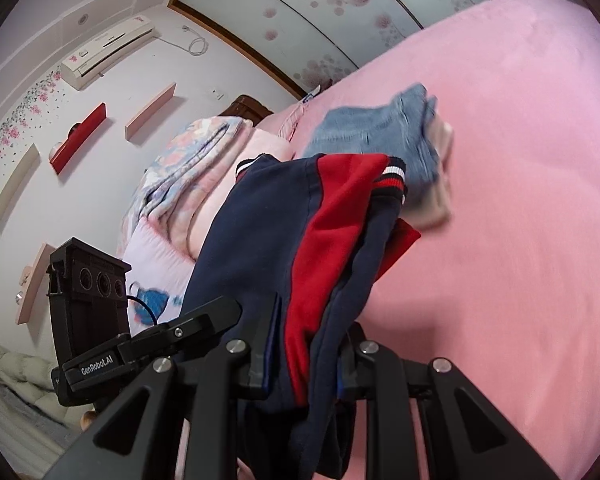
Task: Fold large clothes
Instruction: 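Lift the jacket bundle with both grippers and carry it toward the jeans stack, then lower the jacket onto the folded jeans stack and open both grippers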
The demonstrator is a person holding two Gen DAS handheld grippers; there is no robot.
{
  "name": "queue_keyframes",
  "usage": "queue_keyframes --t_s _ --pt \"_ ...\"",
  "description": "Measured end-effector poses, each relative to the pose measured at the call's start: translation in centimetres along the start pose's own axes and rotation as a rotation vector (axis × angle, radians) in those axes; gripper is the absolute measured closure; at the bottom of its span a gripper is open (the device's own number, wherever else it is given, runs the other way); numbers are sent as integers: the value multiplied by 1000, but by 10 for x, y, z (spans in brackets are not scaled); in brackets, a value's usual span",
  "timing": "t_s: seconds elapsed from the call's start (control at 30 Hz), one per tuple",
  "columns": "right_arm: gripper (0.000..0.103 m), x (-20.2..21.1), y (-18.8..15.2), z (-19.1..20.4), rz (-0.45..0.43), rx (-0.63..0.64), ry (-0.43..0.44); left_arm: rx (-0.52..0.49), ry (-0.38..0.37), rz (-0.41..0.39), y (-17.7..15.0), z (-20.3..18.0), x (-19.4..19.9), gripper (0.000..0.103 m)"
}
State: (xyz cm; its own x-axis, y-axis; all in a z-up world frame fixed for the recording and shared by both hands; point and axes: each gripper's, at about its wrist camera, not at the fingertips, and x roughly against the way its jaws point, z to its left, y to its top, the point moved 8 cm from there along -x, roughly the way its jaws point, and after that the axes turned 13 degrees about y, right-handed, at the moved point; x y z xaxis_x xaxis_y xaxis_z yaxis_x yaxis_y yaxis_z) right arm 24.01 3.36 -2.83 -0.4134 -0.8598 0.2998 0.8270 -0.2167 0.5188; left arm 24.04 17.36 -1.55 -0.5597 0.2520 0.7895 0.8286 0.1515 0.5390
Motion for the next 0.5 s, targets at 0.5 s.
queue_keyframes --t_s 0.5 --pt "82 -145 175 -107 -78 19 -72 -24 -38 -33 204 65 -168 43"
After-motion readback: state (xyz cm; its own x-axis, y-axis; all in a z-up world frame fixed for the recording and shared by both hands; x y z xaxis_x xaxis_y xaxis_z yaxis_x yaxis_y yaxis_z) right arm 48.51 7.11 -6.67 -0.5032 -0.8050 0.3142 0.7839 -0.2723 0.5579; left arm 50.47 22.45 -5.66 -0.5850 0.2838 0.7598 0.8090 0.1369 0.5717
